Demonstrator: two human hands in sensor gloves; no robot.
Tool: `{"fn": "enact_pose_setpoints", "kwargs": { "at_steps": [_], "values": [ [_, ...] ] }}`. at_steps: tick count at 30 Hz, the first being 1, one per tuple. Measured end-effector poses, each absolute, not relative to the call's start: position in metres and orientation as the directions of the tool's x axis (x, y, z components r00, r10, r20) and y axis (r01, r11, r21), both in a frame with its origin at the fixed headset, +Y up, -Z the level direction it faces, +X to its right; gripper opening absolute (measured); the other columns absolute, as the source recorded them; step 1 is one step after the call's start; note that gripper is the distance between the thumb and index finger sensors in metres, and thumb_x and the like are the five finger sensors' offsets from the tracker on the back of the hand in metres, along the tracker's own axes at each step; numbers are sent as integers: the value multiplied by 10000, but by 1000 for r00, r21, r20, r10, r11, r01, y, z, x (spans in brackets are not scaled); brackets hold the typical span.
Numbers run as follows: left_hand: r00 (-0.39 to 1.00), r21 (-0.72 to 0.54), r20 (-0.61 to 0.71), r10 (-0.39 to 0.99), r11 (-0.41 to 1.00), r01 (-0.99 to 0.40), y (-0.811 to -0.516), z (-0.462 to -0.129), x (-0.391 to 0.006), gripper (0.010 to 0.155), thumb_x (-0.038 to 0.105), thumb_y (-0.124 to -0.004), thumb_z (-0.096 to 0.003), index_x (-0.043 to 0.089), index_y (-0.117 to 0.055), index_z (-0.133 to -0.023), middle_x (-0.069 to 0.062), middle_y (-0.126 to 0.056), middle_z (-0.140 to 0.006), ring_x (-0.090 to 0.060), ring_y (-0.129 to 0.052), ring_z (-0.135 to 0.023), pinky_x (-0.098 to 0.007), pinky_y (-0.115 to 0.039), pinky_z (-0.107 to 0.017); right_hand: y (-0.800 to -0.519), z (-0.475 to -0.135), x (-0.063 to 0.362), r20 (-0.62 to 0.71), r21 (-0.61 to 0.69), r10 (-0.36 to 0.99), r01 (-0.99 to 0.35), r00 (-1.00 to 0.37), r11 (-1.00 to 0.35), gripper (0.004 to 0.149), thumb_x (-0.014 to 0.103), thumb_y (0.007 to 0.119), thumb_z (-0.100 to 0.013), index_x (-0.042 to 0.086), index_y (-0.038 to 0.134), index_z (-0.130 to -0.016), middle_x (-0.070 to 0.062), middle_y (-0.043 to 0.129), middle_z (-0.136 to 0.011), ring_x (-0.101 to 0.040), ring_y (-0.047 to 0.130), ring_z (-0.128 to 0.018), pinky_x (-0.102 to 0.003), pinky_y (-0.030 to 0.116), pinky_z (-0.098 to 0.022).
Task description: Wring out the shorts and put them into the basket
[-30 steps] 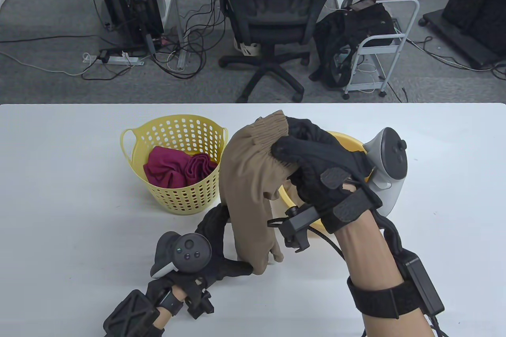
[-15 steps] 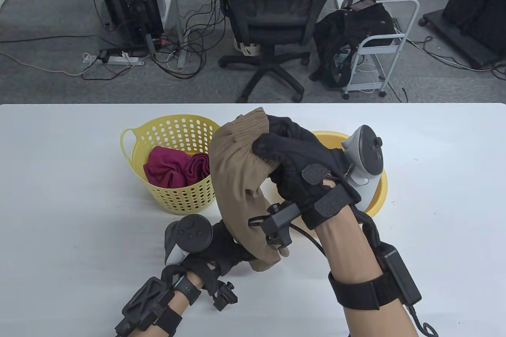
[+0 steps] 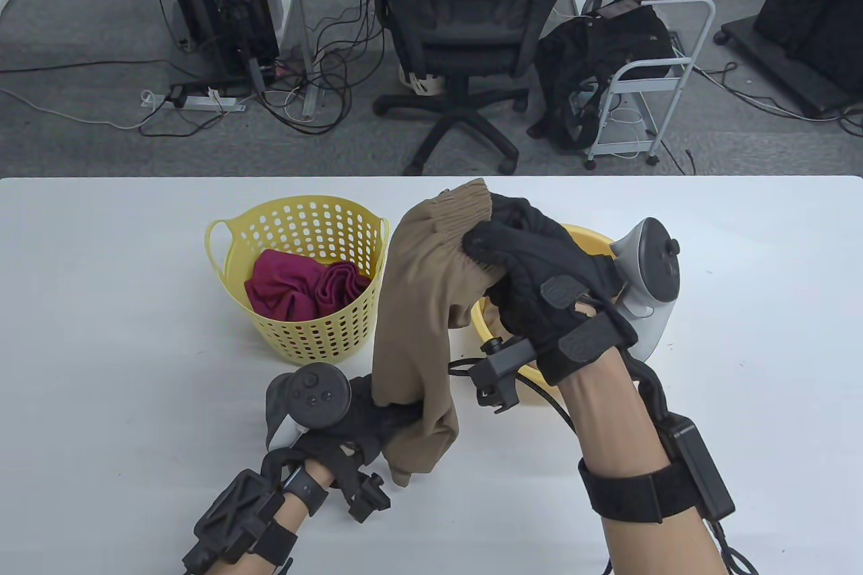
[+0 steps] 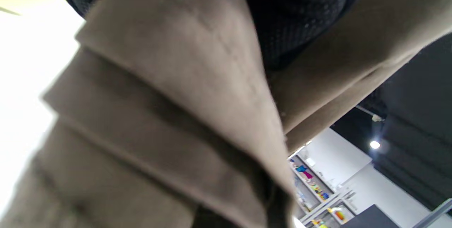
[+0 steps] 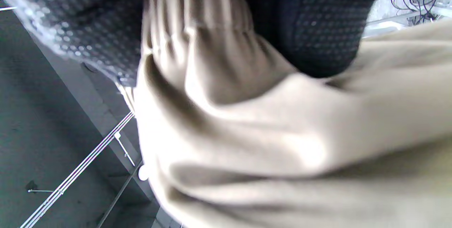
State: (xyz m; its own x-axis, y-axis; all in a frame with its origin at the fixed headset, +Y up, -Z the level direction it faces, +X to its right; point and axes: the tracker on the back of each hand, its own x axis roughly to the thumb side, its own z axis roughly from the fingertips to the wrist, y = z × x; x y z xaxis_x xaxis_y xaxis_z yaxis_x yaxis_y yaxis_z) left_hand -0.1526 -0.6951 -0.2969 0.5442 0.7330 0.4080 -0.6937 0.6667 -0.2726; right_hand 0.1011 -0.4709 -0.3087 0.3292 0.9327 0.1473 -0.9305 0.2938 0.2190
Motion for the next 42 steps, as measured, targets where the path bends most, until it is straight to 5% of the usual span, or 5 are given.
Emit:
{"fn": "enact_pose_setpoints", "kwargs": {
  "at_steps": [11, 29, 42],
  "values": [
    [738, -186, 435, 516, 854, -487, -680, -295, -171, 377, 322, -958, -485, 218, -830, -824, -91, -1017, -721, -396, -1008, -723, -671, -701, -594, -475, -310, 139, 215, 63, 967, -990, 140, 129, 651, 445, 963, -456, 22, 729, -892, -180, 900, -753, -308, 1047, -544, -384, 945, -429],
    [862, -164, 434, 262, 964, -210, -647, -290, -199, 511, 353, -998, -439, 176, -791, -870, -71, -1027, -718, -369, -1048, -680, -642, -751, -561, -506, -306, 187, 262, -232, 849, -884, -460, -407, 650, 433, 977, -432, 23, 744, -880, -182, 909, -742, -318, 1050, -534, -396, 945, -420],
    [814, -89, 456, 359, 929, -360, -599, -281, -194, 652, 362, -1015, -420, 131, -724, -956, -54, -1024, -725, -346, -1072, -663, -617, -789, -546, -529, -298, 149, 269, -320, 639, -693, -720, -646, 642, 424, 983, -419, 24, 758, -867, -186, 917, -730, -322, 1055, -517, -401, 948, -406]
  ]
}}
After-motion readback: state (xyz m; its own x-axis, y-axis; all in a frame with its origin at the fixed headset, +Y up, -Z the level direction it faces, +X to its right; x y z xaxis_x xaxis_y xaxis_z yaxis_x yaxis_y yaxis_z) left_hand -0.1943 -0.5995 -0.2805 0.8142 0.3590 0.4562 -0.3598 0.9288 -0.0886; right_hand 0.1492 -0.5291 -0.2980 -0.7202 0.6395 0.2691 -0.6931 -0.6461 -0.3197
